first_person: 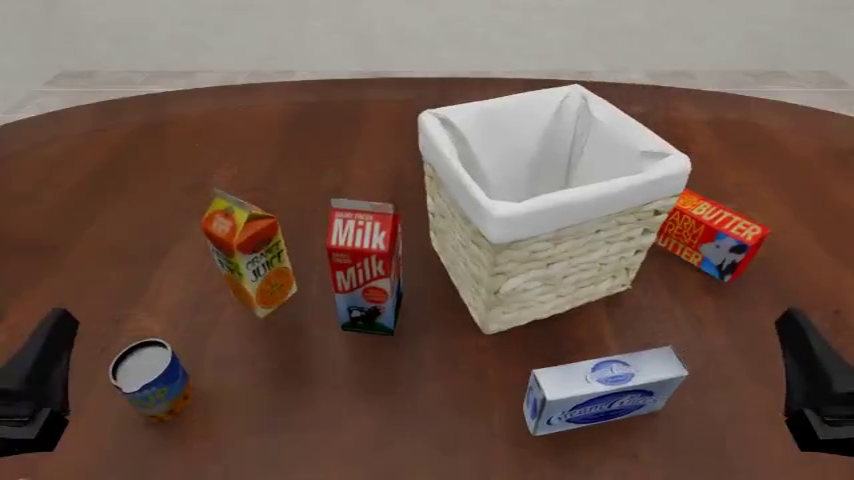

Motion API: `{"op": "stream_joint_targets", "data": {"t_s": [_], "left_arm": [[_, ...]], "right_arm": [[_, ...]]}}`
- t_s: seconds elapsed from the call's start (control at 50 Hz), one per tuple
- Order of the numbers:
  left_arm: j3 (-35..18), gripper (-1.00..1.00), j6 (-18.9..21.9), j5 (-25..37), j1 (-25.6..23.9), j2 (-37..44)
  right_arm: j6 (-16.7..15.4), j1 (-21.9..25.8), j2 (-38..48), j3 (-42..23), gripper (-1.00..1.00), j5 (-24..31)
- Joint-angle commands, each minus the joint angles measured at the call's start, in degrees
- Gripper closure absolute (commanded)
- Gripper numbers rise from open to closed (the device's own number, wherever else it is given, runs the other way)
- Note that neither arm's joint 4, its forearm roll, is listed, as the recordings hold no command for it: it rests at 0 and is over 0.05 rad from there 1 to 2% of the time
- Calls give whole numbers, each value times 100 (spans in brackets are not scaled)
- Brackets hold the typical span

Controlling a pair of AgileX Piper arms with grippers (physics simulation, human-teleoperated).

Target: Pick up the orange juice, and put it in the basket.

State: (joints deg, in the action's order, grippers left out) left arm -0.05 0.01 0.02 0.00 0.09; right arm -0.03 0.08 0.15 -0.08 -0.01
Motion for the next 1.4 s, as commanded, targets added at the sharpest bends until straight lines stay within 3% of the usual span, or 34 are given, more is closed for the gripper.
{"op": "stream_joint_targets", "data": {"t_s": [0.02, 0.34, 0.42, 0.48, 0.72, 0.82, 0.84, 0.92, 1.04, 1.2, 1.28, 1.38, 1.4], "left_arm": [[-10, -100, 13, -12, -7, 47], [-9, -100, 5, 53, -48, 26], [-61, -100, 287, -11, -285, 15], [-127, -100, 241, -98, -273, 157], [-1012, -100, 452, -671, -672, 1352], [-1419, -100, 283, -1175, -869, 2492], [-1601, -100, 68, -1094, -962, 2657], [-1955, -100, 83, -1142, -1106, 3155], [-2358, -100, 536, -1141, -1269, 3823], [-2918, -100, 562, -725, -1515, 4237], [-3028, -100, 611, -735, -1496, 4444], [-3115, -100, 1057, -807, -1355, 4870], [-3163, -100, 949, -795, -1281, 4973]], "right_arm": [[-22, 36, 16, -22, -100, 19], [-89, 140, 13, -6, -100, 30], [-127, 184, 30, -5, -100, 25], [-139, 206, 33, -5, -100, 18], [-212, 320, 27, -9, -100, 41], [-175, 384, 63, -8, -100, 25], [-233, 386, 45, -9, -100, 11], [-167, 419, 73, -12, -100, -6], [-221, 485, 62, -13, -100, 15], [-244, 549, 52, -10, -100, 79], [-283, 596, 23, -10, -100, 106], [-326, 602, 41, -11, -100, 89], [-333, 609, 33, -12, -100, 96]]}}
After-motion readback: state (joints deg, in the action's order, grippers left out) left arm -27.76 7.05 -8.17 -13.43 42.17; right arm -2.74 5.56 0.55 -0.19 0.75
